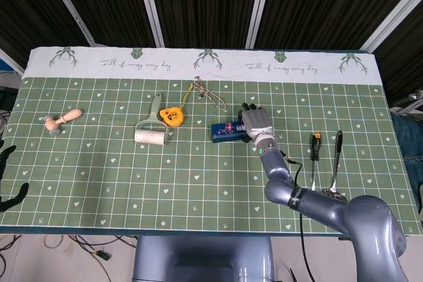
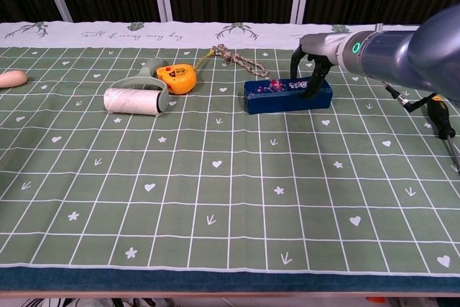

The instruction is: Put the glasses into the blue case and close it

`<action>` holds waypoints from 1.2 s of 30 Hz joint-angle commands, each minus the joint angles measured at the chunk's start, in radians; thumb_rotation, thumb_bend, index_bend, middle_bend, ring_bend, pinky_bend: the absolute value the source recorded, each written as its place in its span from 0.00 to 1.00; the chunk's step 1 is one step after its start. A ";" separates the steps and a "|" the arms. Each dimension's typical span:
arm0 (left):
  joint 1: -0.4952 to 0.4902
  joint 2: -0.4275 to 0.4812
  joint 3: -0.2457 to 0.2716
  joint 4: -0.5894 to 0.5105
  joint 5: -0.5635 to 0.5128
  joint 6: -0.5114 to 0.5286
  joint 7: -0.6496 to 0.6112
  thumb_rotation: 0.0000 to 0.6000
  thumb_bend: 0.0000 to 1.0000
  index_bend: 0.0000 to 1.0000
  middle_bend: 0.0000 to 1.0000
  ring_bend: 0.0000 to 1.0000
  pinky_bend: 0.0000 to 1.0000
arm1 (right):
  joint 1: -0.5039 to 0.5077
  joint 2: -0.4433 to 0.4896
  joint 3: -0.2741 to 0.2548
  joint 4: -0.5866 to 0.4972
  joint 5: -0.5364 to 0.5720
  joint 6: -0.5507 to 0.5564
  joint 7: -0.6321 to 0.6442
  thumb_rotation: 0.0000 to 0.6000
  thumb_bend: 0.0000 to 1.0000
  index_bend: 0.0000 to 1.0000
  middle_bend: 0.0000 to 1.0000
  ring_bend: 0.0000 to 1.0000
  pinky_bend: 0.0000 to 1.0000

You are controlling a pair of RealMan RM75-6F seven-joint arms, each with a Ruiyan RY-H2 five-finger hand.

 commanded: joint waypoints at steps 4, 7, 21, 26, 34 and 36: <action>0.000 0.001 0.001 0.000 -0.001 -0.001 0.001 1.00 0.32 0.11 0.00 0.00 0.00 | 0.000 0.014 -0.008 -0.010 0.006 -0.006 -0.002 1.00 0.49 0.33 0.13 0.12 0.23; 0.000 0.000 0.000 0.001 0.000 0.000 -0.001 1.00 0.32 0.11 0.00 0.00 0.00 | -0.002 0.034 -0.010 -0.032 0.007 0.000 -0.003 1.00 0.36 0.16 0.13 0.12 0.23; 0.001 -0.004 0.001 0.007 0.004 0.006 0.005 1.00 0.32 0.11 0.00 0.00 0.00 | -0.235 0.323 -0.064 -0.499 -0.289 0.375 0.139 1.00 0.26 0.02 0.12 0.12 0.23; 0.002 -0.006 0.001 0.007 0.006 0.009 0.008 1.00 0.32 0.11 0.00 0.00 0.00 | -0.424 0.462 -0.204 -0.690 -0.481 0.566 0.207 1.00 0.26 0.02 0.12 0.12 0.23; 0.003 -0.012 -0.002 0.003 0.008 0.019 0.019 1.00 0.32 0.11 0.00 0.00 0.00 | -0.739 0.497 -0.410 -0.722 -0.839 0.961 0.318 1.00 0.24 0.02 0.12 0.12 0.23; 0.002 -0.013 -0.002 0.003 0.010 0.020 0.023 1.00 0.32 0.11 0.00 0.00 0.00 | -0.778 0.495 -0.436 -0.709 -0.873 1.000 0.298 1.00 0.23 0.02 0.12 0.12 0.23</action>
